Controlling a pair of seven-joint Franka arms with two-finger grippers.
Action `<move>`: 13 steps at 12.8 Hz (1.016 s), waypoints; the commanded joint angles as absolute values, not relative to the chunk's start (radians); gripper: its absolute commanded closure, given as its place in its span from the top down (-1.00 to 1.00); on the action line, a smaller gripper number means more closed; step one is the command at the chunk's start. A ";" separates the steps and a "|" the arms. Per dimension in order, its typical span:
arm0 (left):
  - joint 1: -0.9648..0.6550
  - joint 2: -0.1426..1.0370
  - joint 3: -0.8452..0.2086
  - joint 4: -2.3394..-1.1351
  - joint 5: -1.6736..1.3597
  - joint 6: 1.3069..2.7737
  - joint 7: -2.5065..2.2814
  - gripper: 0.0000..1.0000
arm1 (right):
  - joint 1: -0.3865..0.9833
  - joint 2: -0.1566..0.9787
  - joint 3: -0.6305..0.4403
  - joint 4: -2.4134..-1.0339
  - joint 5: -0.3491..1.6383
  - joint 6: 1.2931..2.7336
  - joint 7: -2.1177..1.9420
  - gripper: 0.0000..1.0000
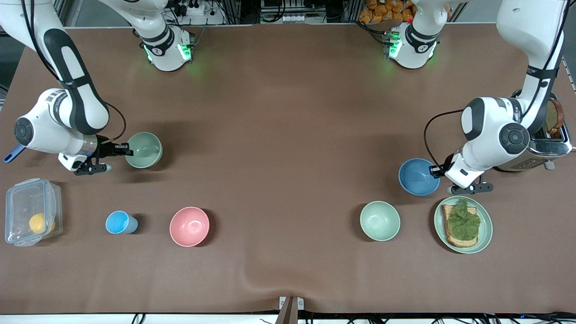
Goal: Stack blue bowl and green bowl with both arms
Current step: 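Grasp the green bowl with the right gripper while the left gripper grasps the blue bowl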
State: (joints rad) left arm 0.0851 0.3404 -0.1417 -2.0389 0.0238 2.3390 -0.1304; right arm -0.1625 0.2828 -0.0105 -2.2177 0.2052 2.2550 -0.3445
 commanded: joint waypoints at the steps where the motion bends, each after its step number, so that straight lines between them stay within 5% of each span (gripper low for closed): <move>1: 0.078 0.331 -0.144 -1.968 0.015 2.246 -0.107 -1.00 | -0.069 0.238 -0.006 -2.214 0.224 2.232 -0.162 -1.00; 7: 0.072 0.330 -0.158 -1.872 0.014 2.132 -0.109 -1.00 | 0.199 0.206 0.021 -2.198 0.396 2.253 0.242 -1.00; 13: 0.071 0.328 -0.175 -1.792 0.014 2.039 -0.110 -1.00 | 0.581 0.273 0.018 -2.192 0.411 2.586 0.716 -1.00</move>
State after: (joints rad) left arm 0.0690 0.3394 -0.1638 -1.8097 0.0238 2.0753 -0.1304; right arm 0.5048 0.2372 0.0309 -2.1893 0.3891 2.4981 0.6306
